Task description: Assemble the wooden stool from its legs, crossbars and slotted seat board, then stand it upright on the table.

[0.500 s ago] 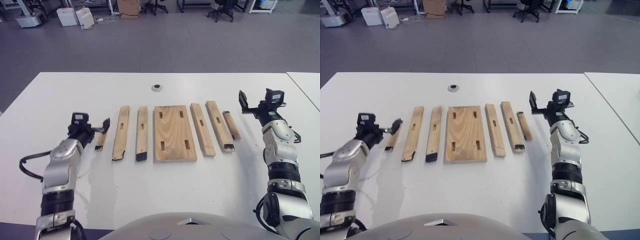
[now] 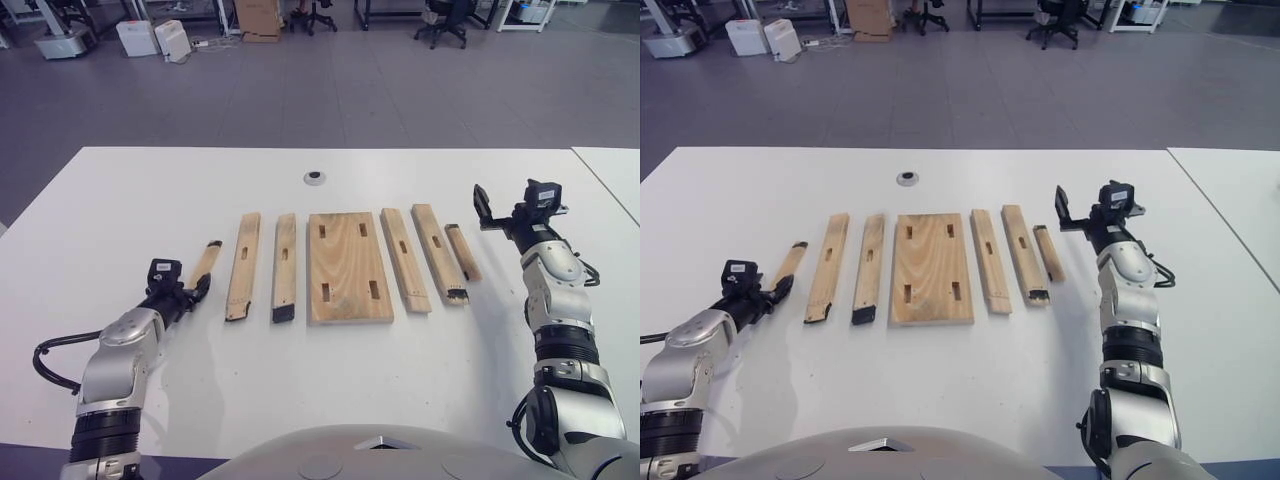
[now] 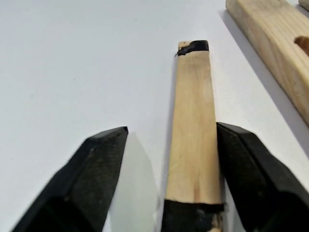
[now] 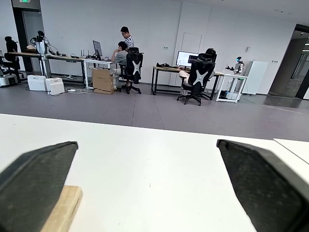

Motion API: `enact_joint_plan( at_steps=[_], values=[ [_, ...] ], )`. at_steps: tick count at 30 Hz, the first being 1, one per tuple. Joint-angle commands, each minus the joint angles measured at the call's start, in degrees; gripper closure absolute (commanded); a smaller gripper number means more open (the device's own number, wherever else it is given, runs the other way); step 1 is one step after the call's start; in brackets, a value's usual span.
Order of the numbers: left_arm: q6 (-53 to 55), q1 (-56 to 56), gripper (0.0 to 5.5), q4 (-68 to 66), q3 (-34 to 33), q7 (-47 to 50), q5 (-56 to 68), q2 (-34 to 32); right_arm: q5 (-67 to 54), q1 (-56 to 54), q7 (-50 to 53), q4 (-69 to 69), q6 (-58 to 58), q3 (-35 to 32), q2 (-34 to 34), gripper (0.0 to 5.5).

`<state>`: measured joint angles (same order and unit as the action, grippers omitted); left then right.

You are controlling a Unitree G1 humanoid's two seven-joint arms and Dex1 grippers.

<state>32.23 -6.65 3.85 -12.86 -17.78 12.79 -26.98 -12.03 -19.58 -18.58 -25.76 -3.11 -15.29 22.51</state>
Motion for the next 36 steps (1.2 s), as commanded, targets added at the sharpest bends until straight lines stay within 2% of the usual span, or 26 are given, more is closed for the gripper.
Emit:
enact_joint_plan(
  at_steps=[1, 6, 8, 10, 12, 16, 19, 22, 26, 32, 36],
  values=[
    [1.91, -3.84, 2.89, -4.88, 3.23, -1.73, -3.70, -2.91, -0.43, -1.20, -1.63, 2.56, 2.43, 1.88, -0.63, 0.10],
    [-1.96, -4.19, 3.84, -7.31, 3.80, -6.72, -2.08, -4.18, -2.32, -2.03, -4.33, 7.53, 6.09, 3.30, -1.01, 0.10],
    [-6.40, 0.31, 4.19, -8.22, 1.42, -5.15, -1.33, -2.63, -5.01, -3.89, -3.85, 8.94, 8.55, 2.21, -2.06, 0.10],
    [-11.71, 6.81, 4.20, -5.89, -1.02, -3.95, 0.91, -0.65, -9.54, -6.47, -4.28, 11.57, 12.80, 1.76, -4.00, 0.10],
    [-14.00, 13.71, 4.21, 0.17, -0.37, -4.20, 4.18, 2.26, -14.31, -9.72, -5.70, 15.10, 19.14, 3.79, -6.84, 0.10],
    [-18.30, 22.79, 4.21, 6.54, 10.09, -5.62, 1.60, 8.01, -27.36, -16.14, -5.06, 19.35, 32.20, 4.58, -15.22, 0.10],
    [-20.09, 28.20, 4.21, 7.96, 16.51, -5.82, -0.54, 11.70, -35.20, -20.50, -2.20, 20.13, 37.49, 3.18, -20.87, 0.10],
    [-21.02, 31.05, 4.21, 7.82, 19.75, -6.90, -2.03, 12.79, -41.34, -23.21, 0.89, 20.35, 41.41, 0.90, -23.52, 0.63],
    [-22.43, 31.95, 4.21, 7.83, 20.83, -8.78, -3.35, 11.73, -46.15, -23.27, 4.34, 21.33, 44.56, -1.51, -23.84, 1.32],
    [-23.54, 31.99, 4.21, 7.56, 22.17, -10.19, -5.52, 11.28, -48.78, -21.93, 6.27, 23.62, 47.48, -1.68, -23.25, 2.57],
    [-23.40, 32.02, 4.21, 7.81, 22.29, -10.56, -5.69, 11.02, -49.42, -21.37, 6.46, 24.41, 48.18, -1.34, -23.08, 3.18]
  ],
)
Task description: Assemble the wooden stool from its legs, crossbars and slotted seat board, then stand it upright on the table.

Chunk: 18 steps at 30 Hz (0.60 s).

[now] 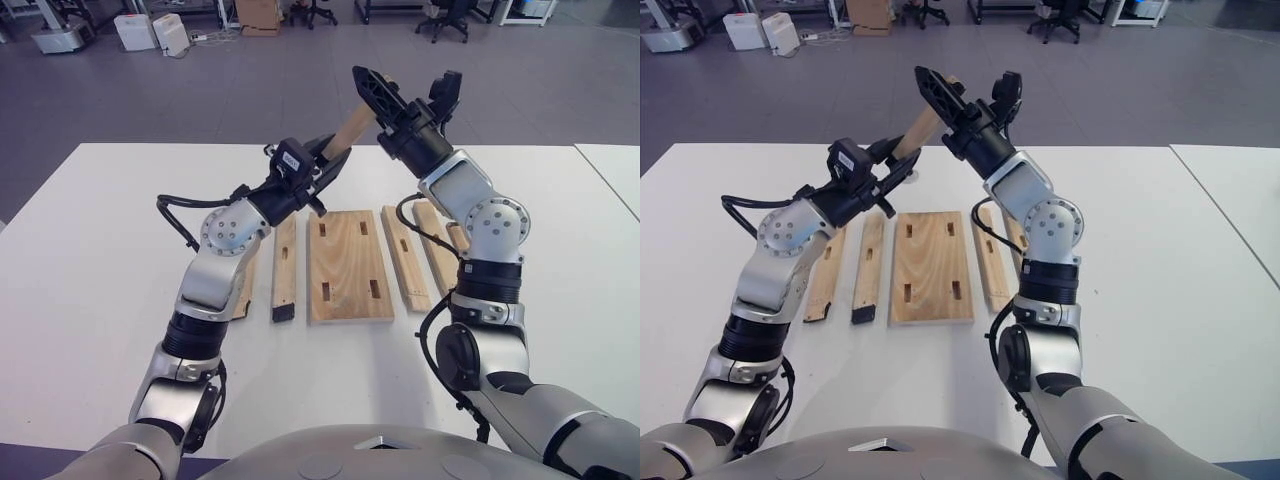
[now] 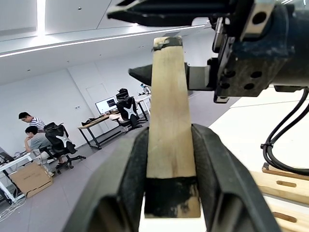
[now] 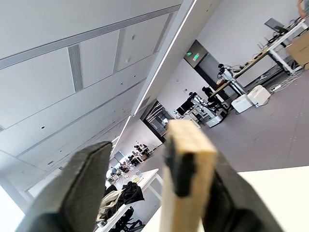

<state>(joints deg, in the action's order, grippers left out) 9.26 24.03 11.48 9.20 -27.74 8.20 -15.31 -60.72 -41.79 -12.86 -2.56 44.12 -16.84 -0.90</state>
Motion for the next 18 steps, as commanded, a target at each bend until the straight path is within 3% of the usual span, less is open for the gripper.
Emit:
enact_joint_plan(
  at_steps=[1, 9, 12, 15, 18],
  values=[
    [-0.59, 1.29, 4.21, 0.12, 0.18, -0.67, -1.23, -0.78, -0.67, 0.97, 0.63, 1.40, 1.04, 0.36, 0.45, 3.39],
    [-1.21, 0.81, 4.21, 0.59, -0.27, -1.86, -0.10, -0.18, 2.42, 2.91, -1.82, 3.23, 1.66, 2.93, 4.11, 4.94],
    [1.54, -1.85, 3.47, 1.24, 0.52, -3.15, -0.15, -1.61, 5.73, 5.54, -1.84, 5.01, -1.03, 2.45, 6.53, 5.10],
    [3.90, -7.31, 3.08, 2.16, -6.37, -1.11, 3.00, -2.82, 11.42, 14.55, -3.07, 8.00, -4.70, -0.34, 12.73, 5.10],
    [7.29, -10.57, 2.50, 2.57, -14.26, 4.04, 7.49, -0.77, 15.11, 22.05, -3.70, 6.38, -7.61, -0.69, 13.37, 5.10]
  ],
)
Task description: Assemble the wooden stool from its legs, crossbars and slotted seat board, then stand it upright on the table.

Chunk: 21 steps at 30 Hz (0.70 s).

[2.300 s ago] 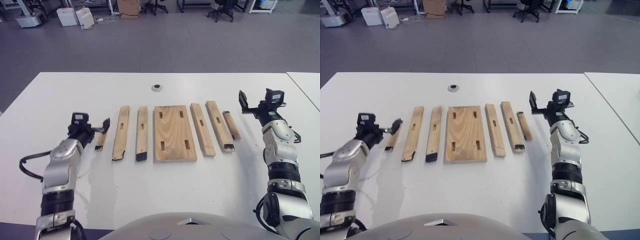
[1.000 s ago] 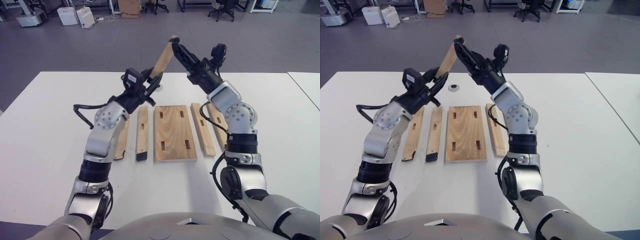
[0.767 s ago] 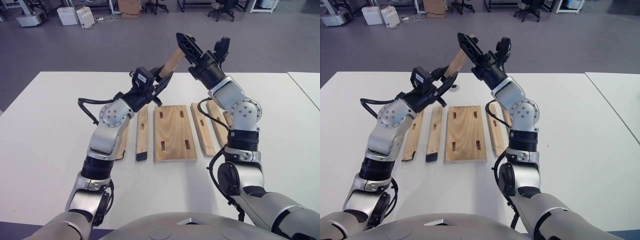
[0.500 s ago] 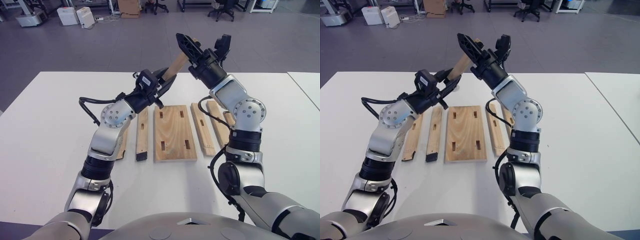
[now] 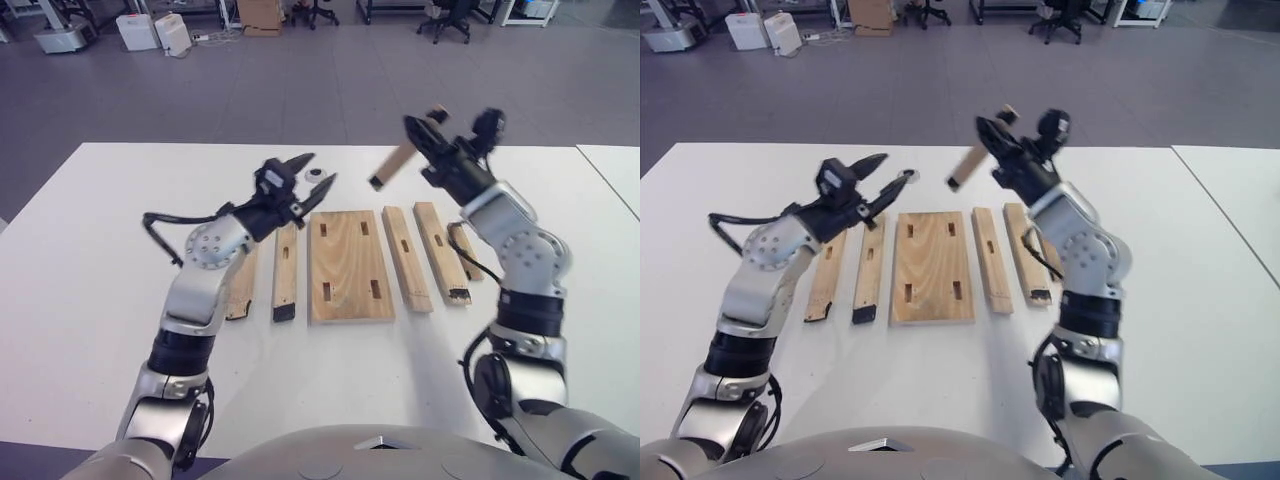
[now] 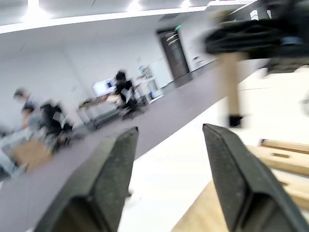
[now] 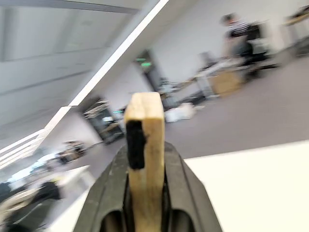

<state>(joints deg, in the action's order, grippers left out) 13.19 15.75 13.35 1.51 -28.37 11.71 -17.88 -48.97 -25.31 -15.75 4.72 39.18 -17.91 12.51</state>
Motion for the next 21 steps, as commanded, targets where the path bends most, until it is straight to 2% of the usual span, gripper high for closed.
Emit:
enact_joint_plan(
  at_steps=[1, 4, 10, 17, 21],
  values=[
    [4.43, -2.56, 2.47, 0.27, -9.10, 7.32, 5.28, 3.04, 5.29, 7.27, -0.73, -2.19, -4.66, 1.06, -0.73, 5.10],
    [6.17, -2.25, 2.46, -1.12, -12.91, 11.85, 7.29, 4.95, 9.60, 8.86, -0.68, -5.79, -9.58, 2.68, -2.96, 5.10],
    [6.81, -2.00, 2.46, -1.57, -11.95, 13.13, 5.90, 4.44, 15.63, 10.62, -1.14, -10.78, -15.79, 4.43, -4.95, 5.10],
    [6.71, -1.98, 2.46, -1.91, -11.77, 13.23, 5.72, 4.02, 20.97, 12.78, -1.29, -10.17, -19.65, 6.39, -4.47, 5.10],
    [6.40, -1.69, 2.46, -2.47, -11.60, 12.94, 5.34, 3.64, 29.68, 16.65, -5.20, -17.28, -29.80, 11.25, -1.92, 5.10]
  ],
)
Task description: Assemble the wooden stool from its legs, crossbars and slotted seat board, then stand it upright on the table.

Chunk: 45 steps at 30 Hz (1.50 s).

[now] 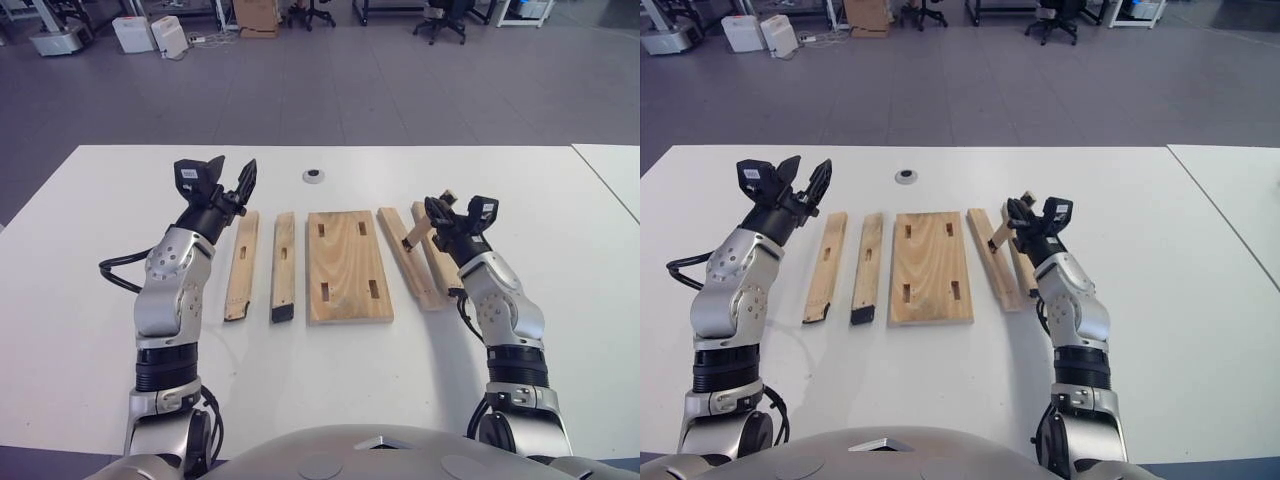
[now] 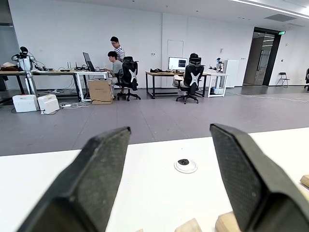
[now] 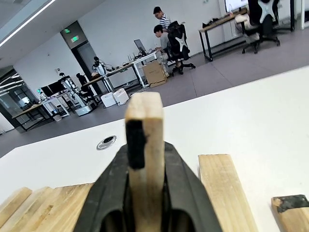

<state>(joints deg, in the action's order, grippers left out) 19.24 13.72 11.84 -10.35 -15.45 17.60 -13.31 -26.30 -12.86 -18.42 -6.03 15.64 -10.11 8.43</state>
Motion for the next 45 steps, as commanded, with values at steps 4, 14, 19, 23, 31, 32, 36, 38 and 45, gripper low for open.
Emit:
enact_joint_plan(
  at_steps=[4, 14, 19, 23, 31, 32, 36, 38, 45],
  values=[
    [0.37, 0.38, 2.46, -0.97, 0.32, -0.37, -0.78, -1.60, 11.66, 8.40, -9.27, -18.59, -18.97, 6.68, 3.19, 5.10],
    [0.19, 0.00, 2.46, -0.32, 1.16, 0.54, -1.28, -1.48, 11.70, 2.78, -10.36, -6.32, -13.52, 8.90, 7.08, 4.33],
    [0.20, -0.50, 2.46, 0.84, 1.33, 1.51, -1.23, -1.03, 15.37, 4.87, -7.36, 3.95, 6.01, 11.73, 11.29, 3.32],
    [0.32, -0.51, 2.46, 0.89, 1.75, 2.01, -1.33, -0.71, 17.97, 5.67, -5.09, 8.73, 17.04, 14.00, 12.59, 2.79],
    [2.96, 0.86, 2.46, 1.66, 3.98, 3.22, -2.44, -0.66, 18.90, 5.12, -4.68, 10.31, 29.36, 15.62, 14.06, 3.43],
    [3.53, 1.23, 2.46, 1.94, 4.13, 3.38, -2.51, -0.62, 19.01, 4.85, -4.14, 10.11, 29.69, 15.31, 13.87, 3.43],
    [14.25, 4.80, 2.06, 3.37, 3.87, 2.38, 6.03, 2.19, 13.46, 1.34, -2.59, 15.29, 30.07, 8.79, 9.70, 3.43],
    [22.65, 7.59, 1.60, 1.21, 0.76, 5.92, 14.29, 7.61, 9.99, -1.39, -5.10, 20.91, 29.54, 9.18, 8.47, 3.43],
    [37.07, 17.11, 1.36, -0.61, -10.85, 19.76, 41.49, 19.08, 4.40, -4.49, -14.70, 33.15, 25.28, 15.88, 10.28, 3.43]
  ],
)
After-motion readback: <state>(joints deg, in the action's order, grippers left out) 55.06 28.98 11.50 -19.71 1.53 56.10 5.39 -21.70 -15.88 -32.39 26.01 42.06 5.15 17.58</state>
